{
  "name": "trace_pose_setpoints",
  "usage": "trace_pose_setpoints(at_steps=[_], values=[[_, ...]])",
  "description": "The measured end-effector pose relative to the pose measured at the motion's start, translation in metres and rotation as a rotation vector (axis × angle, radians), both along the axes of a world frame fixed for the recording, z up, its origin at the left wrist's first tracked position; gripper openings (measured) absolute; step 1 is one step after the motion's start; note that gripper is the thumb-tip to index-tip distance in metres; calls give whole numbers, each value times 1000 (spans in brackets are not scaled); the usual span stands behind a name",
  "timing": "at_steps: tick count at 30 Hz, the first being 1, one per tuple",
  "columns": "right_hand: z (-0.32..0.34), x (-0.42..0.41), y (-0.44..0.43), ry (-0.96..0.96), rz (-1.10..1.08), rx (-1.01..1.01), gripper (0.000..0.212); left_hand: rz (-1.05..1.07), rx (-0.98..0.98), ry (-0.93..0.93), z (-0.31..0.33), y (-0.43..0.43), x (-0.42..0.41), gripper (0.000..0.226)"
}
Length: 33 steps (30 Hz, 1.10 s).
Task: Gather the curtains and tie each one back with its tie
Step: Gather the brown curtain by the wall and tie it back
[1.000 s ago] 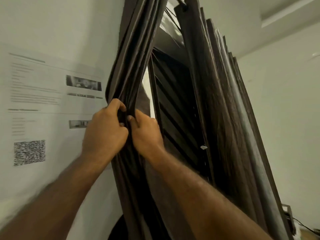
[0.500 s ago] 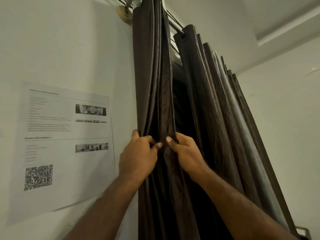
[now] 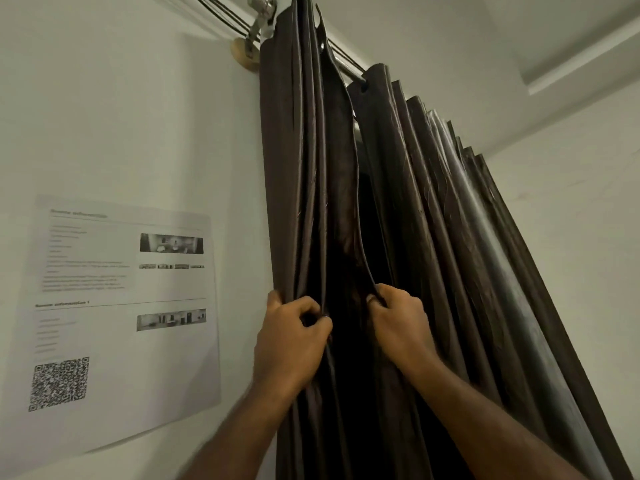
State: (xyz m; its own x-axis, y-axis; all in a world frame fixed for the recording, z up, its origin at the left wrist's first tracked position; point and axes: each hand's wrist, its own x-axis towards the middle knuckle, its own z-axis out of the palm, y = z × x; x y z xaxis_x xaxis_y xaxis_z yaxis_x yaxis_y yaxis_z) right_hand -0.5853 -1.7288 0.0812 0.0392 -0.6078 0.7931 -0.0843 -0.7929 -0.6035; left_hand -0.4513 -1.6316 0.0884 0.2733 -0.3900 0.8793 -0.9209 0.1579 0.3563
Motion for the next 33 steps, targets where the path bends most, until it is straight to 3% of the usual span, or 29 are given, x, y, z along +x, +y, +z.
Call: trace_pose_setpoints(at_steps=[1,4,7,11,16,22,28,33], values=[[1,-1,-1,-2,-31,13,22,-3,-9,-24,-2,1,-5,13],[4,9,8,-46,200,27,37,31,10,-121,-4,2,-24,7],[12,17,17,-44,376,13,57,36,29,-206,-6,-4,-33,27],[20,7,6,-75,231,-31,33,-71,-19,-147,-4,3,-31,26],[21,-6,-17,-8,88,3,14,-63,-85,-92,1,11,-18,58],[21,46,29,161,171,-174,16,70,-111,-68,4,38,6,59],[31,107,110,86,317,-263,21,99,-220,-117,14,94,45,44],[34,90,105,-12,401,-206,26,-3,-175,-133,14,98,37,46]])
